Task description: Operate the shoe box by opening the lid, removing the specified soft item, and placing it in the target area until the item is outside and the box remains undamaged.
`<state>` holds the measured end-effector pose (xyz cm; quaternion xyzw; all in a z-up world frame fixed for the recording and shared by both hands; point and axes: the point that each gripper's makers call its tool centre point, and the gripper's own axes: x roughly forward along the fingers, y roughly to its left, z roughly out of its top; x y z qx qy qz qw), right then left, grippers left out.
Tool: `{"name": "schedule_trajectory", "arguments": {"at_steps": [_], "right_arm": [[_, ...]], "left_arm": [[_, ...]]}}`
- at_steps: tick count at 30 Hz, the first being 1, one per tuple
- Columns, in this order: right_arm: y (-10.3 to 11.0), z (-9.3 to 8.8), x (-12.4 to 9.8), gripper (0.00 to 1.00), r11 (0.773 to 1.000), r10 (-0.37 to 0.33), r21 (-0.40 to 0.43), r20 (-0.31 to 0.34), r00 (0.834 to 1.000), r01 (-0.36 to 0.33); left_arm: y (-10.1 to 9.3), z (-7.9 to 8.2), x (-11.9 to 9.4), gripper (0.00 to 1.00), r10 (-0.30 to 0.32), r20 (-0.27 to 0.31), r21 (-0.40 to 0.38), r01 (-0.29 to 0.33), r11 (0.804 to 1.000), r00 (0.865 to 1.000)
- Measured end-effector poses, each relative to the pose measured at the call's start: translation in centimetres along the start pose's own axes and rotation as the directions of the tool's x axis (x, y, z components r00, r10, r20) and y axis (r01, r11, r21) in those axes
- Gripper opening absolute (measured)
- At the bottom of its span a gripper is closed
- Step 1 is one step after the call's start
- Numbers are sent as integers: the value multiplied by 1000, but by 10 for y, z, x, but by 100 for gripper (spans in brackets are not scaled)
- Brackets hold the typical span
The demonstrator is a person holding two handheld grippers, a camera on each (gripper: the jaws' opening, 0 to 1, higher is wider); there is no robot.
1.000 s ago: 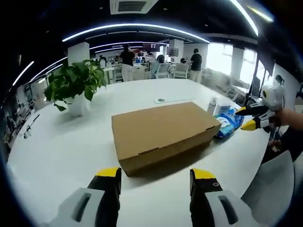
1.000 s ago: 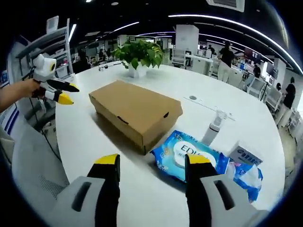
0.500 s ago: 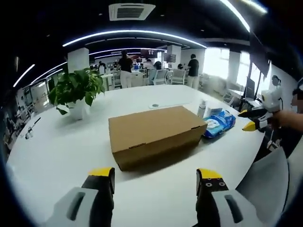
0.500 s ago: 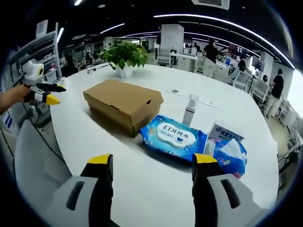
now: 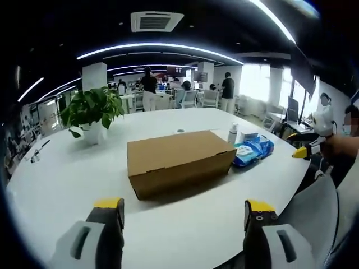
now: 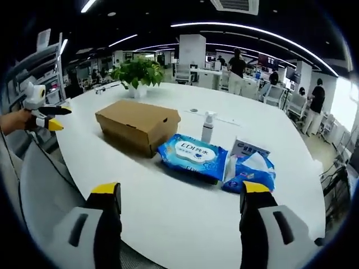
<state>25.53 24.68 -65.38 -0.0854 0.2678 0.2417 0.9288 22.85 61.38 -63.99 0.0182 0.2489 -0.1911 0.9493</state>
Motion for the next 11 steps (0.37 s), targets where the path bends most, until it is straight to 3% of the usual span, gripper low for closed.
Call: {"name": "schedule_trajectory", "arguments": {"at_steps": [6, 11], "right_arm": [[-5, 1, -13, 91, 999, -22, 28, 43, 999, 21], [-1, -3, -22, 96, 999, -24, 26, 54, 998, 23]], "left_arm": [[-3, -1, -7, 100, 7, 25, 13, -7, 1000, 1000], [-3, -4, -10, 100, 7, 22, 13, -7, 1000, 1000]]}}
